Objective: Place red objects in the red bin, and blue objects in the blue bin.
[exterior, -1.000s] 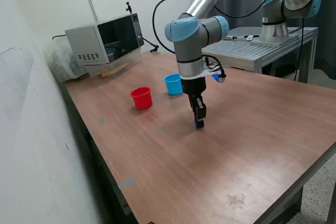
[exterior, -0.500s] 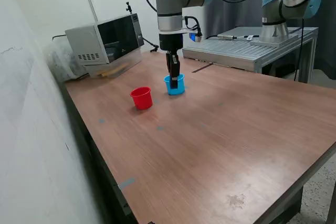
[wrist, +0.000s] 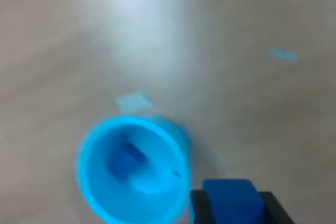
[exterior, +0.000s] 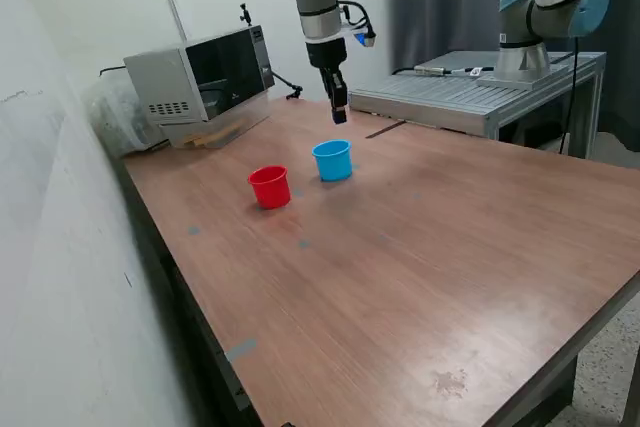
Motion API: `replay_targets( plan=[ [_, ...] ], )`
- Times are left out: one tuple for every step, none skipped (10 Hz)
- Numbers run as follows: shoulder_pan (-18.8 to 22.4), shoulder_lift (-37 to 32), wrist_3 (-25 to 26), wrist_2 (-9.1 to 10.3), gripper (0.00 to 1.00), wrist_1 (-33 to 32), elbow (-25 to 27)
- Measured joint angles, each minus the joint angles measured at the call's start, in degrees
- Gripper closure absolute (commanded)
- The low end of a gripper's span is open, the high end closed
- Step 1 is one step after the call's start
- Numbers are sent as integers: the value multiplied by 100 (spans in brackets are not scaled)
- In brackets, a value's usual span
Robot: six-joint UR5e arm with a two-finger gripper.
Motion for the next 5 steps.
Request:
replay_targets(
  plan=[
    [-135, -66, -126, -63, 100, 120, 135],
    [-256, -100, -213, -93, 100, 171, 227],
    [-352, -110, -281, -95, 100, 132, 291],
    [-423, -95, -350, -86, 100, -66, 352],
    [-472, -59, -403, -78, 100, -340, 405]
  ],
)
